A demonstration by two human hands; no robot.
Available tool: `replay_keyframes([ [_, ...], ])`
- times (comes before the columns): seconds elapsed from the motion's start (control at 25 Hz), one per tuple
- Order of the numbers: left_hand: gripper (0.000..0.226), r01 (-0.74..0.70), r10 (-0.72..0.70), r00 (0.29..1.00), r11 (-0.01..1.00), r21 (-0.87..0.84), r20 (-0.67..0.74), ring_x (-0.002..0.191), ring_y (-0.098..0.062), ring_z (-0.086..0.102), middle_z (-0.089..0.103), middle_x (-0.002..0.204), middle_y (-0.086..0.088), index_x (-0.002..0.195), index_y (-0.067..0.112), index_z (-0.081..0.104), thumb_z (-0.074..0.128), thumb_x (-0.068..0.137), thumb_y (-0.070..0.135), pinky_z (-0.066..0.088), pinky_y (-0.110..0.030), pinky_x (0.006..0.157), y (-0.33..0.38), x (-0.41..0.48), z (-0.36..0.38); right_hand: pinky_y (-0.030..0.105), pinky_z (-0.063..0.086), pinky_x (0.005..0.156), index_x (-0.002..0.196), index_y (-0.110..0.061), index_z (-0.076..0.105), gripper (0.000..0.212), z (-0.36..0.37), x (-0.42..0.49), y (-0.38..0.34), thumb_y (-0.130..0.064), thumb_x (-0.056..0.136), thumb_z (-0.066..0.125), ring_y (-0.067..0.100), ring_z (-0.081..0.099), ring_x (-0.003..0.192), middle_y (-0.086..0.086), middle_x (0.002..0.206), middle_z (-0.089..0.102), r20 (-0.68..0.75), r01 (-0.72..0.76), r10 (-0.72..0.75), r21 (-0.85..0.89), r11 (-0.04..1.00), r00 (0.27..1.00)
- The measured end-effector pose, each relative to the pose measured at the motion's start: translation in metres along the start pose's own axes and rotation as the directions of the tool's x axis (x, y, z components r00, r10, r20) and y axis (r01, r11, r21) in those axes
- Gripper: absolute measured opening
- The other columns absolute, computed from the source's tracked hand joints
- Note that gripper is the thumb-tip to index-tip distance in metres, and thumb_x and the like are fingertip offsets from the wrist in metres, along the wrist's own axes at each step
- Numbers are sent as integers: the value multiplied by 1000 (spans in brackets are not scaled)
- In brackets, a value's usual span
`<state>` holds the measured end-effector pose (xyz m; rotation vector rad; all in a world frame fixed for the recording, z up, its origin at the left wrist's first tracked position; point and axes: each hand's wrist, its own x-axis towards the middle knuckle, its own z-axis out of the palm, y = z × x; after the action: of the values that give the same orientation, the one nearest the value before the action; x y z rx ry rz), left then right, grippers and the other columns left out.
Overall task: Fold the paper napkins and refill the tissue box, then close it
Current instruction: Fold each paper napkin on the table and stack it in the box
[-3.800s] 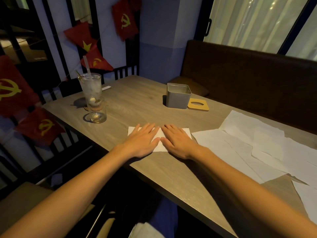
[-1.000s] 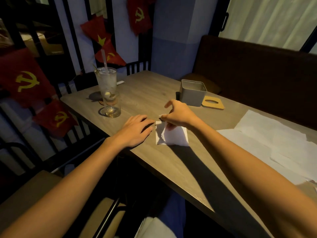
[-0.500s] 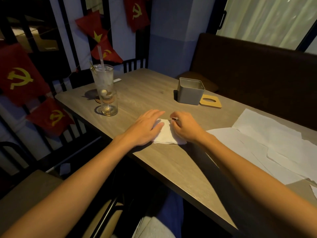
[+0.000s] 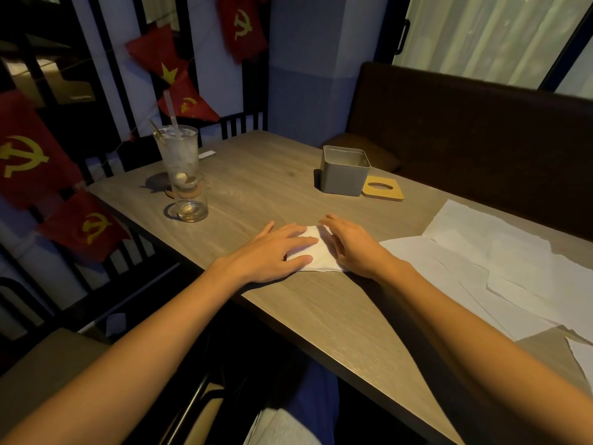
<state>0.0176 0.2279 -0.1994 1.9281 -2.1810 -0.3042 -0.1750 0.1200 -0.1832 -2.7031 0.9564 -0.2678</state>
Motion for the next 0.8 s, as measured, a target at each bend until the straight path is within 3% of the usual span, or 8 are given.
replay_keyframes([
  [0.12,59,11,-14,997,999,-51,-70,152,-16,17,22,165,5,157,33,28,38,103,54,9,-49,124,9,4,-4,38,25,121,156,-15,26,57,3,-3,-9,-33,104,42,23,24,149,6,163,25,-48,21,-23,-45,999,999],
  [0.32,61,97,-101,994,991,87,44,155,-14,-6,0,169,1,161,22,4,11,107,49,-3,-47,125,18,10,9,34,-2,121,159,-14,2,65,19,-7,-14,-48,106,16,19,-3,153,7,167,-2,155,-6,37,-194,981,987],
  [0.48,66,107,-127,985,980,167,114,154,-13,-12,-11,168,1,161,21,-4,12,106,53,-7,-46,124,7,-5,-3,42,-1,124,158,-12,-2,74,12,-11,0,-58,102,13,22,-6,153,9,166,-6,186,-74,119,-235,969,975],
  [0.6,69,132,-156,978,976,172,135,155,-17,-8,-7,169,-1,161,18,1,19,105,54,-1,-45,125,-6,-12,-9,40,0,124,158,-10,-1,73,2,-21,9,-55,103,15,23,-4,153,10,166,-4,210,-91,145,-249,964,967],
  [0.72,66,124,-125,992,991,55,12,155,-27,4,8,168,-2,160,15,14,24,106,50,15,-47,124,-1,-3,-14,37,2,123,158,-11,2,69,-2,-23,4,-50,105,20,23,-1,153,9,167,-1,158,-92,123,-191,977,980],
  [0.8,61,100,-98,992,995,16,-75,155,-22,3,8,168,-1,160,15,11,26,108,42,12,-43,125,18,9,-13,34,2,122,159,-13,2,65,1,-20,-8,-46,106,21,20,-1,153,7,167,-1,116,-47,65,-149,988,991],
])
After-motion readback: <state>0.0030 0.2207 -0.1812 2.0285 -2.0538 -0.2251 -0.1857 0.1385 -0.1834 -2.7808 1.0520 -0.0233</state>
